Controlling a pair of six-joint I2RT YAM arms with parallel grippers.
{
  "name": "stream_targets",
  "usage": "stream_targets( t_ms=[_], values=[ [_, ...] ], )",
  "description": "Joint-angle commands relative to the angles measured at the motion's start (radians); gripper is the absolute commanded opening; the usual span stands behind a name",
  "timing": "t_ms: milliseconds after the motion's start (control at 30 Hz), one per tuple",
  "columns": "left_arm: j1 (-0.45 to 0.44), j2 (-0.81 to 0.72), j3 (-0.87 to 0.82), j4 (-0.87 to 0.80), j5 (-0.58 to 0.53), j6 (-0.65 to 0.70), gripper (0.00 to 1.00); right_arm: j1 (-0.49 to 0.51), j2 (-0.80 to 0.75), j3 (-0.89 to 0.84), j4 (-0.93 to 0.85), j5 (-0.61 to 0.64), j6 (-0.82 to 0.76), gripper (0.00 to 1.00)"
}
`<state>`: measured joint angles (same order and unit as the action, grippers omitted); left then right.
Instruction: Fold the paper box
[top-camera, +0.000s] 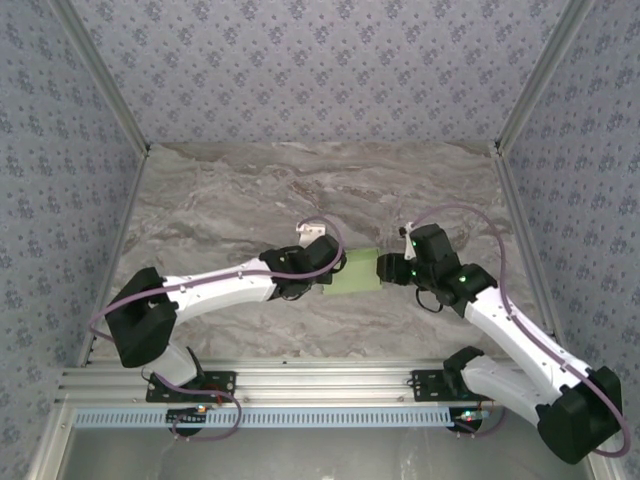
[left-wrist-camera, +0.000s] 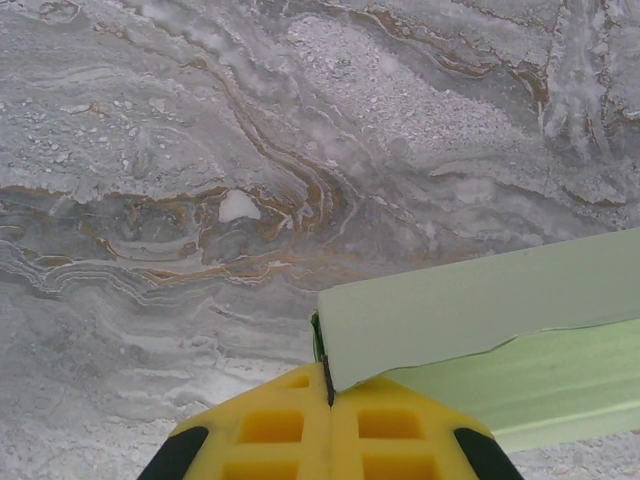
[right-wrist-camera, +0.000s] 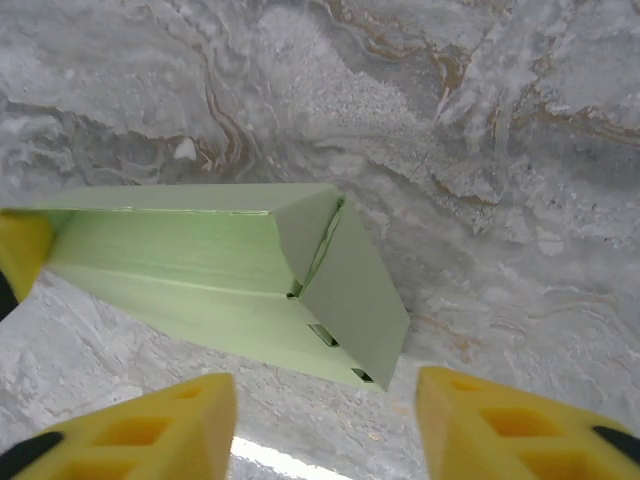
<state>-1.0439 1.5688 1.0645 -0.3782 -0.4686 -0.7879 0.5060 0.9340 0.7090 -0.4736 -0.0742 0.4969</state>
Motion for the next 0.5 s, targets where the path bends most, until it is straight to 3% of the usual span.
stream_targets(
  t_ms=[0, 133, 233, 467],
  values=[
    [-0.007, -0.013, -0.048, -0.029, -0.044, -0.004, 0.05, -0.022, -0.043, -0.031, 0.065, -0.017, 0.334, 0.6],
    [-0.007, -0.025, -0.057, -0.021, -0.088, -0.011, 0.05, -0.042, -0.059, -0.094, 0.176, -0.044, 0.717, 0.7],
    [-0.007, -0.026, -0.052, -0.023, -0.114, -0.008, 0.05, -0.038, -0.038, -0.142, 0.337, -0.076, 0.94, 0.72],
    [-0.008, -0.024, -0.036, -0.027, -0.191, -0.004, 0.05, -0.012, 0.054, -0.061, 0.388, -0.021, 1.086, 0.88]
  ],
)
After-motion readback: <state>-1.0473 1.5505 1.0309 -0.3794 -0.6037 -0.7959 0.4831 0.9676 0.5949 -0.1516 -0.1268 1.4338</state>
